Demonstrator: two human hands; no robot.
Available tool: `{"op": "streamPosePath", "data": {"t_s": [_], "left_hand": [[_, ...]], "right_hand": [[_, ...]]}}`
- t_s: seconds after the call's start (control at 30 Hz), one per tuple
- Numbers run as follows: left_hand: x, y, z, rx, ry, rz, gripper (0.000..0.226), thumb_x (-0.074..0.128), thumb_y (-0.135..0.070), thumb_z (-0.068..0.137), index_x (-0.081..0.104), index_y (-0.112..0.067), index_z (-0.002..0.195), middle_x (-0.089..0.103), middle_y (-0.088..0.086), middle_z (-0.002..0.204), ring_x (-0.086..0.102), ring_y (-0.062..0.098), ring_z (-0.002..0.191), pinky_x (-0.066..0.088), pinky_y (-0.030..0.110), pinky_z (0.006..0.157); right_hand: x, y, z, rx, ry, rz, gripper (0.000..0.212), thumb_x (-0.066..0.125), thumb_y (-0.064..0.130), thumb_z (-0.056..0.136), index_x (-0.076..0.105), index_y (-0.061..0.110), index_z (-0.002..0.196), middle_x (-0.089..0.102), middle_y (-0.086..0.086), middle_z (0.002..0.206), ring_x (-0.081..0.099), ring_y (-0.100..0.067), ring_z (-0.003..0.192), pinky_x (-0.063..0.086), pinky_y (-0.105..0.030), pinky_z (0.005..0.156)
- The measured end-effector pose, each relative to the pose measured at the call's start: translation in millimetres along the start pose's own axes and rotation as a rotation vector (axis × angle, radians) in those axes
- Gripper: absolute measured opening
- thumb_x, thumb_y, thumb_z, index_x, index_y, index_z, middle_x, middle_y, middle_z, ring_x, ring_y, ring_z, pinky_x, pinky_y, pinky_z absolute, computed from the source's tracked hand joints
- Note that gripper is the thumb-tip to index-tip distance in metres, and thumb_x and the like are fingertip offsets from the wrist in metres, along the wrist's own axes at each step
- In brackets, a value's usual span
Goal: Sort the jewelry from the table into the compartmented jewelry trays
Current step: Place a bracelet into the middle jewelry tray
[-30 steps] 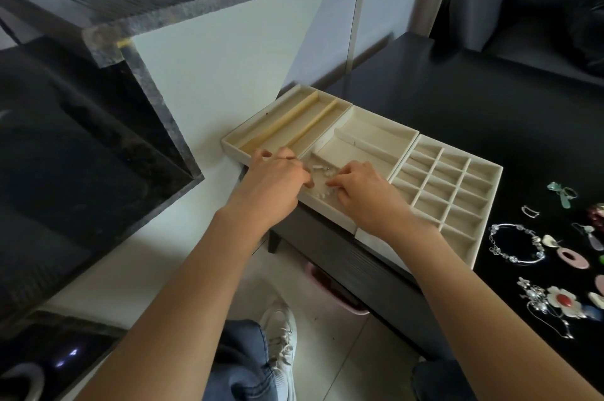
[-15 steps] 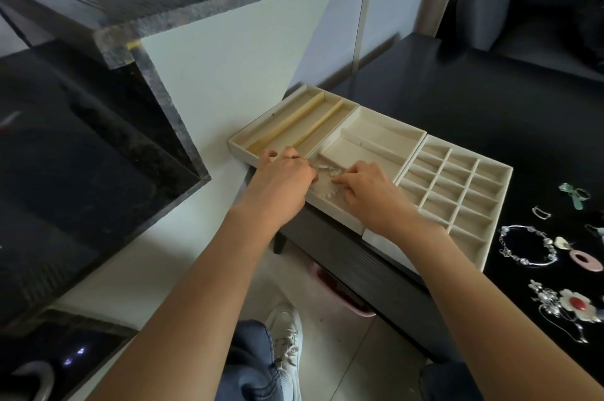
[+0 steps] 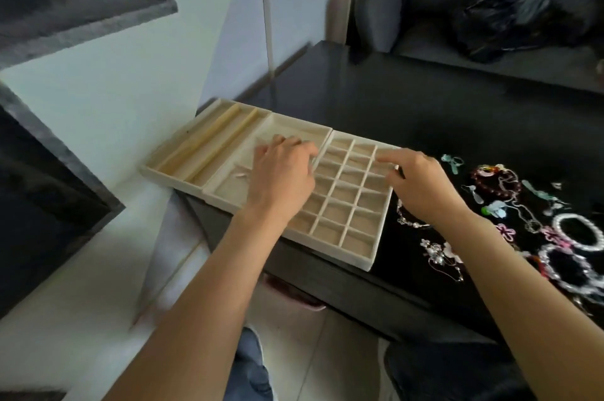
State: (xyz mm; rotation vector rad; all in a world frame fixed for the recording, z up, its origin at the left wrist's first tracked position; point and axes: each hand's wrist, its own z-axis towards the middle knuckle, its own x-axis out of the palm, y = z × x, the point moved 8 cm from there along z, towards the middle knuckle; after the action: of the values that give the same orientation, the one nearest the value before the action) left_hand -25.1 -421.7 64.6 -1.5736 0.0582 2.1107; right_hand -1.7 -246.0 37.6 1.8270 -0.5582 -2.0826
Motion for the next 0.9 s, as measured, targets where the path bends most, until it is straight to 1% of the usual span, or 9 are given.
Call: {"op": "streamPosePath", "data": {"t_s": [0.07, 0.17, 0.37, 0.5, 0.63, 0.7, 0.77, 0.83, 0.9], "left_hand": [[15, -26, 6, 0.074, 0.007, -0.089, 0.032, 0.047, -0.013, 0.093, 0.061, -0.021, 0.121, 0.058, -0.004, 0.122, 0.047, 0.015, 0.114, 0.033, 0.031, 0.094], [49, -75, 14, 0.222, 0.088, -0.113, 0.032, 0.046, -0.018, 0.094, 0.061, -0.022, 0.122, 0.05, -0.006, 0.132, 0.037, 0.014, 0.126, 0.029, 0.032, 0.1], [99, -120, 20, 0.35, 0.242, 0.169, 0.03, 0.055, -0.034, 0.092, 0.065, -0.024, 0.118, 0.025, -0.002, 0.153, 0.015, 0.022, 0.14, 0.016, 0.039, 0.109], [103, -128, 28, 0.368, 0.175, 0.211, 0.02, 0.062, -0.028, 0.087, 0.07, -0.017, 0.102, 0.032, 0.001, 0.149, 0.018, 0.022, 0.139, 0.016, 0.039, 0.106], [105, -131, 29, 0.386, 0.136, 0.181, 0.013, 0.059, -0.018, 0.086, 0.07, -0.015, 0.092, 0.042, 0.0, 0.14, 0.028, 0.021, 0.133, 0.021, 0.035, 0.101], [99, -127, 32, 0.313, 0.13, 0.062, 0.014, 0.055, -0.019, 0.089, 0.067, -0.015, 0.094, 0.047, -0.003, 0.129, 0.035, 0.018, 0.125, 0.025, 0.03, 0.096], [88, -118, 36, 0.168, 0.157, -0.174, 0.012, 0.055, -0.02, 0.09, 0.064, -0.014, 0.093, 0.054, -0.003, 0.111, 0.047, 0.016, 0.108, 0.034, 0.025, 0.084], [83, -108, 36, 0.015, 0.215, -0.491, 0.005, 0.056, -0.019, 0.09, 0.059, -0.016, 0.088, 0.061, -0.002, 0.096, 0.056, 0.014, 0.091, 0.04, 0.021, 0.071], [79, -98, 34, -0.079, 0.234, -0.697, 0.008, 0.055, -0.019, 0.091, 0.055, -0.021, 0.084, 0.066, 0.001, 0.091, 0.061, 0.014, 0.086, 0.046, 0.023, 0.074]], "right_hand": [[-5, -23, -6, 0.049, 0.014, -0.012, 0.038, 0.044, 0.007, 0.096, 0.054, 0.016, 0.132, 0.054, -0.007, 0.132, 0.051, -0.024, 0.116, 0.038, -0.026, 0.085], [-10, -59, -13, 0.133, 0.032, -0.047, 0.038, 0.048, 0.012, 0.096, 0.052, 0.014, 0.134, 0.048, -0.004, 0.138, 0.041, -0.019, 0.129, 0.038, -0.03, 0.098], [-4, -86, -13, 0.143, 0.051, -0.189, 0.031, 0.061, 0.025, 0.091, 0.06, 0.013, 0.119, 0.045, -0.003, 0.132, 0.036, -0.02, 0.126, 0.044, -0.035, 0.096], [-4, -84, -10, 0.096, -0.001, -0.211, 0.016, 0.06, 0.019, 0.091, 0.066, 0.009, 0.104, 0.042, -0.004, 0.127, 0.035, -0.021, 0.122, 0.045, -0.033, 0.093], [-3, -87, -7, 0.083, 0.02, -0.185, 0.018, 0.058, 0.019, 0.093, 0.064, 0.007, 0.104, 0.043, -0.006, 0.125, 0.036, -0.022, 0.119, 0.042, -0.032, 0.094], [-10, -90, -5, 0.093, 0.014, -0.096, 0.017, 0.054, 0.019, 0.095, 0.06, 0.006, 0.103, 0.052, -0.007, 0.114, 0.046, -0.02, 0.11, 0.042, -0.028, 0.084], [-19, -90, -7, 0.152, 0.036, 0.144, 0.012, 0.052, 0.019, 0.096, 0.056, 0.009, 0.1, 0.063, 0.0, 0.096, 0.057, -0.014, 0.092, 0.043, -0.022, 0.069], [-24, -82, -11, 0.178, 0.077, 0.373, 0.008, 0.049, 0.019, 0.097, 0.052, 0.012, 0.095, 0.07, 0.004, 0.083, 0.065, -0.009, 0.081, 0.048, -0.022, 0.068], [-28, -71, -15, 0.175, 0.086, 0.493, 0.008, 0.049, 0.02, 0.098, 0.052, 0.013, 0.094, 0.071, 0.002, 0.078, 0.068, -0.012, 0.077, 0.052, -0.029, 0.072]]}}
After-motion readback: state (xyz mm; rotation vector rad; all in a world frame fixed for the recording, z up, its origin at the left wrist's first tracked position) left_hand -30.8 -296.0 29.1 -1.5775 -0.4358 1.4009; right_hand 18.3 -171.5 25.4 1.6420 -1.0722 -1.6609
